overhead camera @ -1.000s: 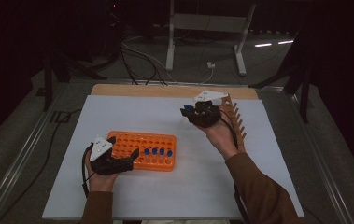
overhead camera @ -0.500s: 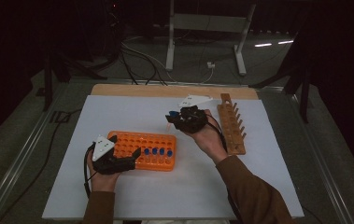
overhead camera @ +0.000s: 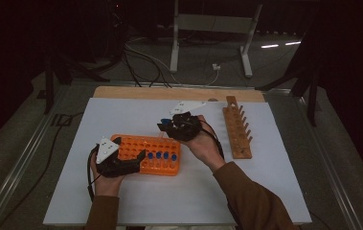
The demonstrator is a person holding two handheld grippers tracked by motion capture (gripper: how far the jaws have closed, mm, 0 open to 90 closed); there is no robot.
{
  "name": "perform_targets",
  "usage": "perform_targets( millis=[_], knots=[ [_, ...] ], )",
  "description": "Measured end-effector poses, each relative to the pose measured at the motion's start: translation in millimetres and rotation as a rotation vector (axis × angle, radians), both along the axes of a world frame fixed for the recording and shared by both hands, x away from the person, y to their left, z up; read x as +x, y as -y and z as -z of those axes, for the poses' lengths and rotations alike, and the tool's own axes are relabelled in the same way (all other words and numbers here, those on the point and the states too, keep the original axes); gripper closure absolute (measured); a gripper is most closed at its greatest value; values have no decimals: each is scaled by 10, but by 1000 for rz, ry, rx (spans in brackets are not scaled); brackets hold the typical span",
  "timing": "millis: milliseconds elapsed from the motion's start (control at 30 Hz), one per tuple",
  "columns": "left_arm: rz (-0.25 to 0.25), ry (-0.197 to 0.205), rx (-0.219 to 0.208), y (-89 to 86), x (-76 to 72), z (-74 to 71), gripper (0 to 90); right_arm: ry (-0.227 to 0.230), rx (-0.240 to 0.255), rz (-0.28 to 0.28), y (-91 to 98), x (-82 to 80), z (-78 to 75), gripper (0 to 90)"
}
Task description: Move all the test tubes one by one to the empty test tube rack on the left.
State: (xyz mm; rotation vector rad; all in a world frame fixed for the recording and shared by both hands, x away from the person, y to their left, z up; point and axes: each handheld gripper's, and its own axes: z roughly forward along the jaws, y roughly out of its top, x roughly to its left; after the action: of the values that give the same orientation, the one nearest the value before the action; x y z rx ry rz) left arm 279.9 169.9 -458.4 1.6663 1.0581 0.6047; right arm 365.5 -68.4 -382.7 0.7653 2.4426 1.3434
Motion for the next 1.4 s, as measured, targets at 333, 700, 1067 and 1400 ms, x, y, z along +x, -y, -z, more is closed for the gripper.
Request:
perform_targets(
  millis=[333, 700, 1067, 1400],
  knots=[
    [29, 4, 12, 59, 26, -43, 56, -16, -4, -35, -168, -59, 27, 764],
    [66, 35, 17, 118, 26, -75, 194, -27, -19, -70, -325, -119, 21, 763],
    [59, 45, 12, 128, 15, -102, 330, -35, -4, -100, -434, -179, 14, 763],
    [65, 54, 24, 160, 0, -120, 478, -48, 13, -120, -478, -208, 3, 763]
  ],
)
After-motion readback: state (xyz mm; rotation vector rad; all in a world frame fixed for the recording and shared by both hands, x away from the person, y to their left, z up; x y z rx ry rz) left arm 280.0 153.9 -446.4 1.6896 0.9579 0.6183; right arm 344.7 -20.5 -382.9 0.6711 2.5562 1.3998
